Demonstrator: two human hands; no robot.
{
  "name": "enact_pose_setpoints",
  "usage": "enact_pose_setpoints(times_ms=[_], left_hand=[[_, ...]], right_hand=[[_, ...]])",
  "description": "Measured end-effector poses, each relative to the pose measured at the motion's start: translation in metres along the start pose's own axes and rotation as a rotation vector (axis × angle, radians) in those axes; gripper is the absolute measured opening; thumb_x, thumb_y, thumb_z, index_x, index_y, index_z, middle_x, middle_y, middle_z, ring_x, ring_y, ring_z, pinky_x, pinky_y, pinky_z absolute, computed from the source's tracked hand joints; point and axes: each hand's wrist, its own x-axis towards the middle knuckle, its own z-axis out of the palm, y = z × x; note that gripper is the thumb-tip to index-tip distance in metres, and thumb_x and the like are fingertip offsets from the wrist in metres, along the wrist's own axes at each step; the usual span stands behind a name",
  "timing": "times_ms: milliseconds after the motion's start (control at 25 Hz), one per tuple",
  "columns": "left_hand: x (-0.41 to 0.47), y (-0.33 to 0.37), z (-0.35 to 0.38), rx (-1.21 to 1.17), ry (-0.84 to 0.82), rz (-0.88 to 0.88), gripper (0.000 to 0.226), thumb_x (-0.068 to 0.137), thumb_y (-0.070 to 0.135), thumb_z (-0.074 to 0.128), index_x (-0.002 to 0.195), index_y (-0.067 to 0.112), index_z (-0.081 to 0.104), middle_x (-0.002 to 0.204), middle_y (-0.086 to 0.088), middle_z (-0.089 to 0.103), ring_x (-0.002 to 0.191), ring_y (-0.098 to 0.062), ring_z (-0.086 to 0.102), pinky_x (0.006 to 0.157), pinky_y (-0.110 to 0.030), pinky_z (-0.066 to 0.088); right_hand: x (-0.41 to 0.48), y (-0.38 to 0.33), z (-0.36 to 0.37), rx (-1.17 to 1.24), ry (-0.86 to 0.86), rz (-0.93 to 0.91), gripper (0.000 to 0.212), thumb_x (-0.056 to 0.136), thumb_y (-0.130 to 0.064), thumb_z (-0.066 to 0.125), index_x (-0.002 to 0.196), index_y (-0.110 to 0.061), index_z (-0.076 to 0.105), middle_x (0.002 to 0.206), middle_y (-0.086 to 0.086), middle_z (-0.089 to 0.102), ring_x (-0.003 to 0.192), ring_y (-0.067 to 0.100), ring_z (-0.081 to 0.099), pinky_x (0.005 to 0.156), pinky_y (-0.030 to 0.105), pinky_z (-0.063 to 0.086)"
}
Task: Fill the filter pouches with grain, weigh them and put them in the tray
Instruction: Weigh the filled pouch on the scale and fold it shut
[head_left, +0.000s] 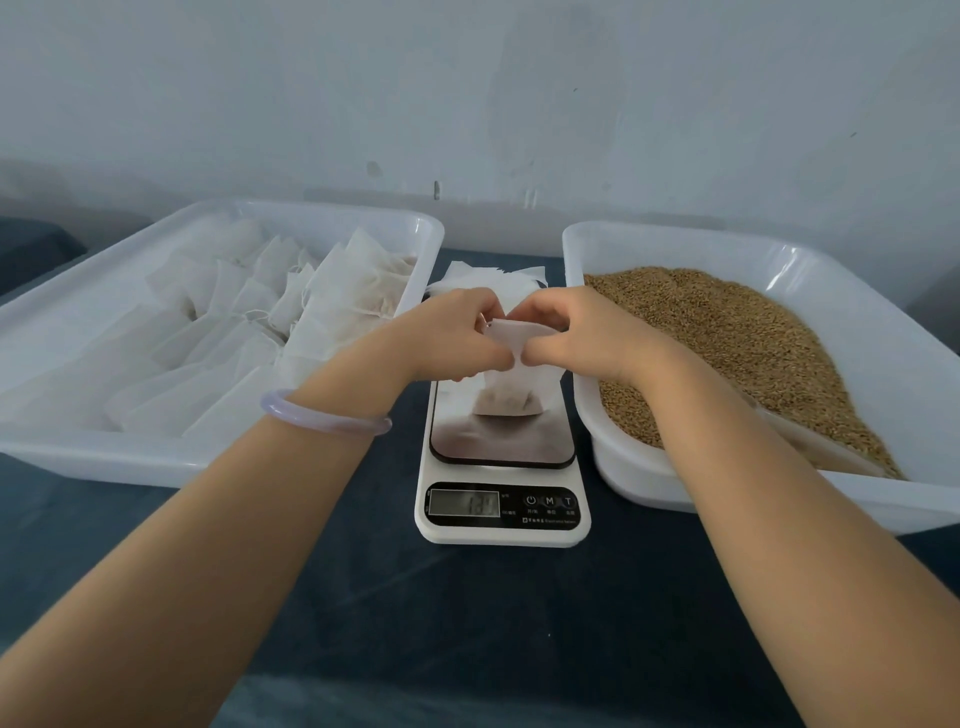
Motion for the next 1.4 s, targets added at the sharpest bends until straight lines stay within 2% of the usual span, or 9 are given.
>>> enact_pose_setpoints(times_ms=[360, 760, 880, 960, 1040, 1120, 1200, 1320, 1400], left_hand=[[-0.001, -0.001, 0.0, -0.018, -0.007, 0.013, 0.017, 0.079, 0.014, 0.062, 0.085, 0.024, 0.05, 0.093, -0.004, 0.062, 0.066, -0.015, 0.062, 0.062, -0.03, 0.051], [-0.001, -0.001, 0.001, -0.007, -0.017, 0.035, 0.015, 0.079, 0.012, 0.062, 0.085, 0.023, 0.053, 0.09, -0.004, 0.063, 0.066, -0.013, 0.064, 0.062, -0.029, 0.053], [0.0, -0.003, 0.0, 0.008, -0.018, 0.051, 0.017, 0.078, 0.012, 0.065, 0.085, 0.023, 0.054, 0.077, -0.001, 0.066, 0.064, -0.012, 0.066, 0.061, -0.029, 0.054], [0.0, -0.004, 0.0, 0.002, -0.001, 0.058, 0.017, 0.079, 0.009, 0.067, 0.086, 0.022, 0.058, 0.057, 0.009, 0.064, 0.054, -0.003, 0.063, 0.055, -0.019, 0.05], [0.001, -0.006, -0.001, 0.004, 0.025, 0.06, 0.012, 0.08, 0.008, 0.067, 0.082, 0.019, 0.062, 0.044, 0.015, 0.058, 0.043, 0.003, 0.056, 0.044, -0.009, 0.041], [0.002, -0.007, -0.002, -0.004, 0.087, 0.06, 0.009, 0.08, 0.01, 0.068, 0.073, 0.012, 0.063, 0.042, 0.014, 0.055, 0.04, 0.003, 0.052, 0.042, -0.009, 0.038], [0.002, -0.008, -0.002, -0.042, 0.146, 0.059, 0.021, 0.079, 0.013, 0.071, 0.065, 0.006, 0.057, 0.042, 0.011, 0.05, 0.038, 0.001, 0.047, 0.041, -0.011, 0.036], [0.001, -0.005, -0.003, -0.116, 0.166, 0.056, 0.034, 0.078, 0.018, 0.075, 0.057, 0.019, 0.048, 0.039, 0.014, 0.046, 0.035, 0.002, 0.045, 0.039, -0.008, 0.034], [-0.001, -0.004, -0.003, -0.171, 0.152, 0.069, 0.039, 0.079, 0.02, 0.075, 0.055, 0.02, 0.043, 0.042, 0.014, 0.043, 0.037, 0.001, 0.044, 0.039, -0.008, 0.033]], right_hand=[[0.0, 0.001, 0.0, 0.001, 0.001, 0.003, 0.027, 0.078, -0.011, 0.061, 0.099, -0.028, 0.061, 0.095, -0.015, 0.063, 0.087, 0.001, 0.058, 0.069, 0.019, 0.042], [0.002, 0.003, 0.0, -0.02, 0.033, -0.02, 0.023, 0.079, -0.012, 0.058, 0.094, -0.028, 0.065, 0.09, -0.012, 0.065, 0.085, 0.004, 0.059, 0.069, 0.021, 0.043], [0.003, 0.005, 0.001, -0.025, 0.034, -0.015, 0.019, 0.08, -0.015, 0.057, 0.091, -0.028, 0.066, 0.091, -0.012, 0.065, 0.088, 0.006, 0.059, 0.072, 0.023, 0.044], [0.005, 0.006, 0.001, 0.002, 0.06, 0.002, 0.015, 0.085, -0.022, 0.055, 0.091, -0.023, 0.069, 0.096, -0.007, 0.067, 0.095, 0.01, 0.06, 0.081, 0.027, 0.047], [0.006, 0.005, 0.001, 0.096, 0.119, 0.025, 0.027, 0.092, -0.035, 0.048, 0.087, -0.021, 0.071, 0.096, -0.006, 0.069, 0.095, 0.007, 0.062, 0.088, 0.031, 0.046], [0.006, 0.005, -0.002, 0.126, 0.185, 0.031, 0.038, 0.095, -0.045, 0.042, 0.084, -0.022, 0.07, 0.094, -0.011, 0.068, 0.093, 0.003, 0.061, 0.087, 0.028, 0.045], [0.004, 0.005, -0.003, 0.089, 0.192, 0.002, 0.033, 0.093, -0.045, 0.047, 0.089, -0.019, 0.068, 0.095, -0.01, 0.067, 0.095, 0.008, 0.062, 0.084, 0.027, 0.044], [-0.002, 0.003, -0.003, 0.152, 0.211, -0.121, 0.015, 0.085, -0.037, 0.064, 0.083, -0.022, 0.059, 0.079, -0.006, 0.062, 0.073, 0.007, 0.056, 0.069, 0.022, 0.042], [-0.005, 0.002, -0.004, 0.123, 0.195, -0.179, 0.019, 0.081, -0.038, 0.069, 0.077, -0.02, 0.062, 0.072, -0.007, 0.057, 0.066, 0.006, 0.051, 0.068, 0.023, 0.041]])
